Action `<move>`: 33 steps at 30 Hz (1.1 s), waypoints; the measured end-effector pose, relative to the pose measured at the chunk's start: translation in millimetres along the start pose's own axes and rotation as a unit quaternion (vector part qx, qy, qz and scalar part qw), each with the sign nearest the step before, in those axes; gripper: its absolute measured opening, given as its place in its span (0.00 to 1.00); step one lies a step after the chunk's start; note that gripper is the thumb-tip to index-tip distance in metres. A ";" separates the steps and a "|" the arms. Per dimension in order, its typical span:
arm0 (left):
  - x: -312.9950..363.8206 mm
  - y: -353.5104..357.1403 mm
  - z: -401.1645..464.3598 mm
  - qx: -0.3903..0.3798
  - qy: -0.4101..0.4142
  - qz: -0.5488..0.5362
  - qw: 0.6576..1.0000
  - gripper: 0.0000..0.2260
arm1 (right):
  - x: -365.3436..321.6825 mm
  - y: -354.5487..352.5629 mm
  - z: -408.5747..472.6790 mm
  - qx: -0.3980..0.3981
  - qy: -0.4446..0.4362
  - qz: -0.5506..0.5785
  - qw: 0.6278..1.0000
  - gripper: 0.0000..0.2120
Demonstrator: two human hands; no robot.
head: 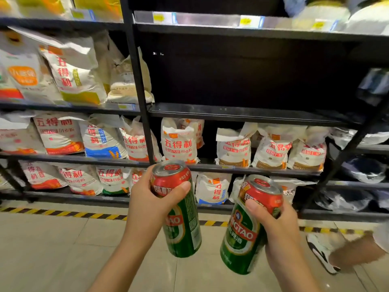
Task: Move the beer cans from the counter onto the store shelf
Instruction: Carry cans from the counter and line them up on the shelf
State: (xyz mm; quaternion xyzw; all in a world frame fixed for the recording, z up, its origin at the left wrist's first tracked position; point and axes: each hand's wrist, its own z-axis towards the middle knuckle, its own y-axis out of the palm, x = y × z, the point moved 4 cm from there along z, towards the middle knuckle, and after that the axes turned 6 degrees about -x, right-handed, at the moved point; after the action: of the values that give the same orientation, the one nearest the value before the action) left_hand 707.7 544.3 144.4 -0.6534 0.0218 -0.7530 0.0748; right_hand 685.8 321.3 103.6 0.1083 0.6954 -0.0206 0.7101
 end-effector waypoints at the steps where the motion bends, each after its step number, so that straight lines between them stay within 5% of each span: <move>1: -1.0 -0.8 17.5 0.015 -0.003 -0.004 1.000 0.17 | -1.4 3.9 22.0 -0.010 -0.001 -0.003 1.000 0.36; 11: -37.9 -23.3 199.9 0.095 -0.010 0.012 0.995 0.15 | -1.2 79.5 229.1 -0.086 -0.018 -0.029 0.996 0.33; 24: -70.2 -55.1 477.2 0.028 0.036 0.017 0.999 0.17 | 9.9 190.0 460.8 -0.033 -0.065 -0.039 0.997 0.36; 33: -93.3 -49.0 602.2 0.039 0.058 -0.006 0.998 0.22 | 11.8 226.9 578.0 -0.070 -0.115 -0.064 0.989 0.32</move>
State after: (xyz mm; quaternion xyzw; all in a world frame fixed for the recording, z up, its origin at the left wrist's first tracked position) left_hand 1310.7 645.0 146.7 -0.6056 -0.0071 -0.7902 0.0942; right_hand 1295.2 438.8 125.6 0.0108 0.6144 -0.0298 0.7884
